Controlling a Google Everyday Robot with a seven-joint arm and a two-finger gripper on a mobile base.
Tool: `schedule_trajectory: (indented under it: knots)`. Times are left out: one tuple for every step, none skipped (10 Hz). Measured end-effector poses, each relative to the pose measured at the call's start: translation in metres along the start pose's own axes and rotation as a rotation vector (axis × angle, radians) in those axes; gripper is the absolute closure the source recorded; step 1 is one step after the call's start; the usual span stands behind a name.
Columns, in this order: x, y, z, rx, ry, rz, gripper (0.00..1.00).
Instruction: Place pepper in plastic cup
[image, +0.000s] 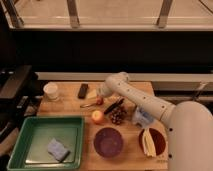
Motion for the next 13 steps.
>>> schedule_trajectory:
  knots:
    - [0.001, -0.001, 0.002, -0.001, 0.002, -0.002, 0.20]
    - [0.001, -0.002, 0.005, -0.004, 0.001, -0.005, 0.20]
    - [0.001, -0.002, 0.007, -0.009, -0.001, -0.007, 0.20]
    - [0.000, -0.002, 0.010, -0.015, -0.006, -0.009, 0.20]
    - [-0.001, -0.002, 0.013, -0.018, -0.013, -0.008, 0.23]
    - [-0.003, 0.000, 0.015, -0.022, -0.020, -0.006, 0.32]
    - [-0.003, 0.001, 0.016, -0.024, -0.023, -0.006, 0.40]
    - [-0.003, 0.002, 0.017, -0.026, -0.024, -0.004, 0.51]
    - [-0.004, 0.002, 0.017, -0.027, -0.027, -0.003, 0.62]
    - [-0.008, 0.002, 0.018, -0.029, -0.037, -0.004, 0.71]
    - [-0.008, 0.000, 0.019, -0.027, -0.037, -0.007, 0.83]
    - [-0.008, 0.001, 0.019, -0.028, -0.037, -0.005, 0.92]
    - [-0.009, 0.003, 0.017, -0.027, -0.034, -0.002, 0.98]
